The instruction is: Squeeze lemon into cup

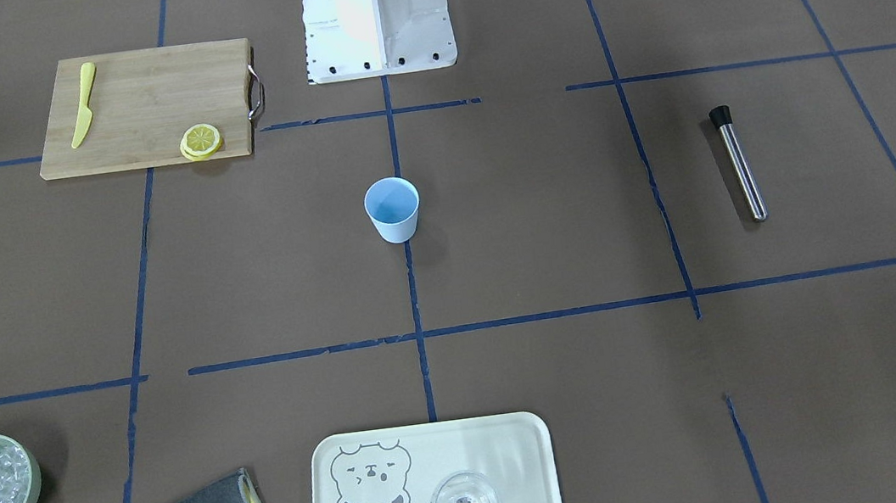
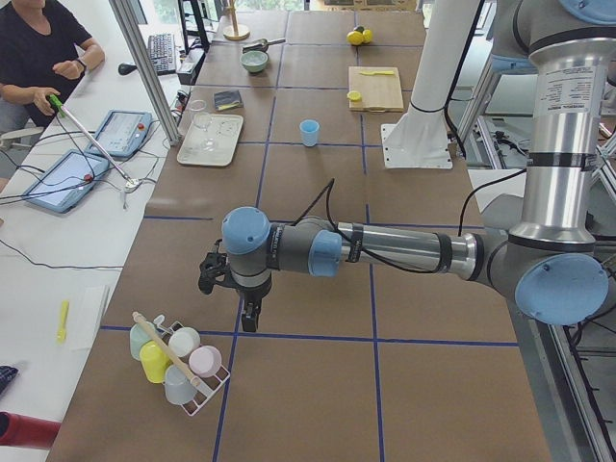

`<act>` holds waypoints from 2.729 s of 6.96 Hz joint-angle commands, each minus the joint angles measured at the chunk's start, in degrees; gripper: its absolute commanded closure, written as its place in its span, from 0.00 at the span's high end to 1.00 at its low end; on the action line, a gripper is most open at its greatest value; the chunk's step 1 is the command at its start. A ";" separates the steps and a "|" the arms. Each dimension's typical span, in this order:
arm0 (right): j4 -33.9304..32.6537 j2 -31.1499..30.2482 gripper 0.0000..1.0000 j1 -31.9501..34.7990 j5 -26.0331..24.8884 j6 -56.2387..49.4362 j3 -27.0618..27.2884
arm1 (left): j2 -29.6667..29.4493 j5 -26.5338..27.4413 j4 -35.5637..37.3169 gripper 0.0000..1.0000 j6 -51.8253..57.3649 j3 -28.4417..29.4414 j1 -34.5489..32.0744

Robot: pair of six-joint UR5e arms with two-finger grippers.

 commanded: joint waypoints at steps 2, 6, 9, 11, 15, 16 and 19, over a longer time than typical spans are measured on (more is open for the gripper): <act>-0.51 5.60 1.00 -3.56 -0.31 0.20 1.34 | 0.00 0.00 -0.03 1.00 -0.09 -1.02 -0.06; 0.45 6.43 1.00 -15.24 -0.92 7.68 4.31 | 0.27 0.35 -0.03 1.00 -0.18 -3.92 -0.32; 19.36 3.38 1.00 -29.02 -6.88 40.87 12.57 | 0.27 0.26 -0.03 1.00 -0.44 -6.03 -0.32; 22.42 0.99 1.00 -42.10 -15.57 55.14 18.98 | 0.09 0.09 -0.12 1.00 -0.53 -6.91 -0.06; 22.68 1.33 1.00 -66.82 -35.09 74.00 25.24 | -0.08 -0.53 -0.56 1.00 -0.53 -6.83 1.33; 22.60 1.16 1.00 -71.22 -38.86 75.76 25.25 | -0.09 -0.35 -0.47 1.00 -2.09 -7.09 3.70; 22.60 -0.60 1.00 -78.88 -44.15 77.80 25.08 | 0.00 0.00 -4.43 1.00 -6.42 -6.47 5.21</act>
